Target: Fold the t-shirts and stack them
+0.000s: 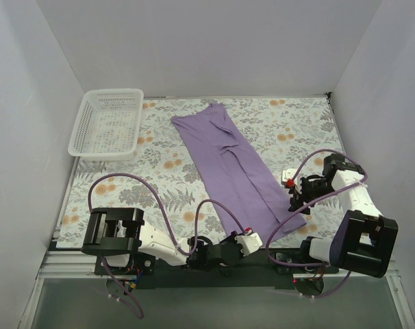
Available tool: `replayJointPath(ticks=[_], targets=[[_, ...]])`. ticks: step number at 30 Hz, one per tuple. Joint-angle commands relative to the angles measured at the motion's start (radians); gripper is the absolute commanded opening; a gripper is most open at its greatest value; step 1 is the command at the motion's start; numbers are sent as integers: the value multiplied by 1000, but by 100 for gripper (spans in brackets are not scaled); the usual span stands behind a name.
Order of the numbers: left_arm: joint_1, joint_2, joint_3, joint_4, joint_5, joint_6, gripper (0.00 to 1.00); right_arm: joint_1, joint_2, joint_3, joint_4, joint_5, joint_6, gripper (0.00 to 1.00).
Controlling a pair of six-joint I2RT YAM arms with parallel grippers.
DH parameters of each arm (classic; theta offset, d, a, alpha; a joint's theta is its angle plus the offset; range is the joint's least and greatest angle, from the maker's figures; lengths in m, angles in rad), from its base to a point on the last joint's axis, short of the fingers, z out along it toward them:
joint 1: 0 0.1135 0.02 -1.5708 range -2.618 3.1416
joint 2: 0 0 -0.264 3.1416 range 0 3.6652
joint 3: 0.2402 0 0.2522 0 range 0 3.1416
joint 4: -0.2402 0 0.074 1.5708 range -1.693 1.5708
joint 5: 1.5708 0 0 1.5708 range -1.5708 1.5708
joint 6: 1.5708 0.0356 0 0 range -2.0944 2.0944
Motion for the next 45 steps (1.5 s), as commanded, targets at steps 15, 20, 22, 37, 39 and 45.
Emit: replayJointPath(ticks=[15,20,22,37,39,45], targets=[[34,-85,-51,60,33,-67,0,1,-50,-164,-125,192,-405,66],[34,-74,-46,60,39,-70,0,4,-60,-208,-105,220,-431,63],[35,-71,-46,63,40,-73,0,5,-65,-224,-82,237,-429,62],[41,-55,-43,77,54,-85,0,11,-71,-327,104,278,-373,42],[44,-54,-48,80,56,-88,0,13,-74,-339,116,286,-371,36],[54,-58,-66,95,65,-102,0,13,-70,-360,145,298,-365,26]])
